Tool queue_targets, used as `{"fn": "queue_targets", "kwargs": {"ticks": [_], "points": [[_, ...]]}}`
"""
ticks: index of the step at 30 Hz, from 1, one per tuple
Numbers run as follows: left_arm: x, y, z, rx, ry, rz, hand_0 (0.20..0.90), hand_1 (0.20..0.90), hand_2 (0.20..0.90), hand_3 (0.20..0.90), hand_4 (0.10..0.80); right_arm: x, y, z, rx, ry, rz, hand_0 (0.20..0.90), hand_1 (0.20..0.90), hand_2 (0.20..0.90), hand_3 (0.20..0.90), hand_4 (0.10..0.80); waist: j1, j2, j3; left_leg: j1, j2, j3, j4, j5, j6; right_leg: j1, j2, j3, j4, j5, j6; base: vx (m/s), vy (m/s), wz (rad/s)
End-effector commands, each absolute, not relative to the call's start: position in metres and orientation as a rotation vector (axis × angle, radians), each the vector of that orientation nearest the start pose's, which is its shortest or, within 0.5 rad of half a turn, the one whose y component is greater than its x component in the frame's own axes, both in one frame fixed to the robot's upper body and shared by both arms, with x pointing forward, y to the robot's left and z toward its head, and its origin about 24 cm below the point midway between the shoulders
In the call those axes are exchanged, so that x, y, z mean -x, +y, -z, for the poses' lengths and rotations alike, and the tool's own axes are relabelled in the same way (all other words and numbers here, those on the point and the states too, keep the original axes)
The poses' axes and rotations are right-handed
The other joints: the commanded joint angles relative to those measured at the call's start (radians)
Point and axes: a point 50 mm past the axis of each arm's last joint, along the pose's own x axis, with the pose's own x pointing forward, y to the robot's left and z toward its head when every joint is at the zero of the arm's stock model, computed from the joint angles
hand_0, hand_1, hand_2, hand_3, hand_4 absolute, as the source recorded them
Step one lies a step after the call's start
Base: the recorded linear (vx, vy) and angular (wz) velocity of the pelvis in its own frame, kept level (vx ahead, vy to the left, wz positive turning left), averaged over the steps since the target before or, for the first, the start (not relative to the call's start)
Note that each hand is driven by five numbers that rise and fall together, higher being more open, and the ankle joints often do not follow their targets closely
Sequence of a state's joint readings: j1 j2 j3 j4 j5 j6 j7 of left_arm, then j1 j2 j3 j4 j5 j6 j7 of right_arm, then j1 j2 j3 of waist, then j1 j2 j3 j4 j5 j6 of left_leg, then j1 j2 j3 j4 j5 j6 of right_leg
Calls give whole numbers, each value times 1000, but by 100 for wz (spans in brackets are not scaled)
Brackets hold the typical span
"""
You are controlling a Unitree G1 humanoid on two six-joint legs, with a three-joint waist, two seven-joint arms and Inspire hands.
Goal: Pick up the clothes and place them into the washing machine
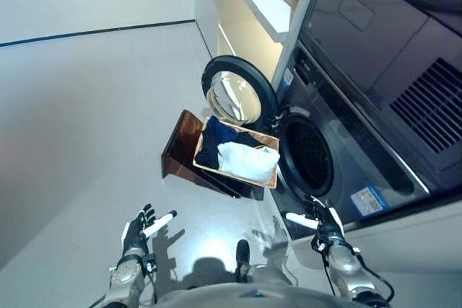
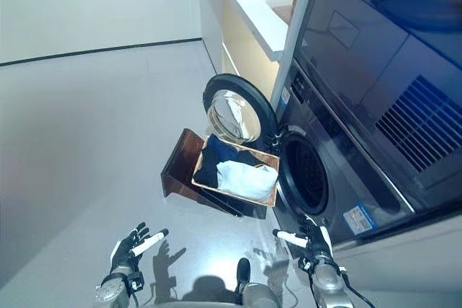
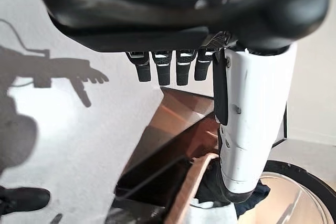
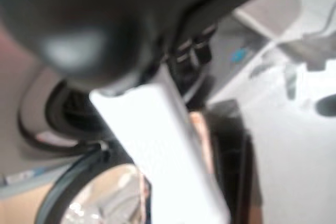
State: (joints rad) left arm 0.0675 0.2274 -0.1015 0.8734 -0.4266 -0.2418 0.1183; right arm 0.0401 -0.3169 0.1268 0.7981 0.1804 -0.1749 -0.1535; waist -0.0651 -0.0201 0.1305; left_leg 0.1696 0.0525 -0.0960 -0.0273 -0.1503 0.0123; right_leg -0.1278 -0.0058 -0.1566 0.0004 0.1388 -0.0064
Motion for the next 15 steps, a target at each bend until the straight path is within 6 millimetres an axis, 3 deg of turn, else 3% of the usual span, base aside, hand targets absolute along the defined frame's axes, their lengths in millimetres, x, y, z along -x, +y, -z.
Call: {"fn": "queue_targets", "kwargs": {"ticks": [1,4,5,8,12,15], "points": [[-190,236,91,46,490,-314,900,900,900,900,800,-200,-261,71,242,461,261,900,900,900,900,800,-11,-15,-39,73,-52,16,97,-3,-33,-109,-14,47,101,-42,107,239,-281,25],[-203,225,89,57,478,-291,900,900,900,900,800,-201,-268,72,253,472,297,900,900,900,900,800,-14,-15,-39,42,-37,13,168,34,-54,-89,11,44,108,-71,87,218,-266,26],[-211,219,85,57,454,-273,900,900,900,900,800,-201,-274,68,254,453,318,900,900,900,900,800,-20,-15,-40,24,-28,46,201,58,-61,-65,12,29,106,-93,75,182,-206,38],[-214,215,83,60,443,-258,900,900,900,900,800,-199,-276,69,255,460,336,900,900,900,900,800,-20,-16,-43,19,-10,72,184,95,-70,-46,14,9,105,-112,67,103,-136,25],[-219,215,81,54,436,-274,900,900,900,900,800,-203,-278,68,256,454,360,900,900,900,900,800,-13,-31,-53,-44,12,58,95,125,-69,-41,5,8,103,-135,64,53,-107,1],[-221,218,79,49,429,-287,900,900,900,900,800,-211,-275,64,247,431,364,900,900,900,900,800,2,-65,-34,-198,2,51,95,111,-59,-30,-20,41,109,-143,63,4,-53,-22]]}}
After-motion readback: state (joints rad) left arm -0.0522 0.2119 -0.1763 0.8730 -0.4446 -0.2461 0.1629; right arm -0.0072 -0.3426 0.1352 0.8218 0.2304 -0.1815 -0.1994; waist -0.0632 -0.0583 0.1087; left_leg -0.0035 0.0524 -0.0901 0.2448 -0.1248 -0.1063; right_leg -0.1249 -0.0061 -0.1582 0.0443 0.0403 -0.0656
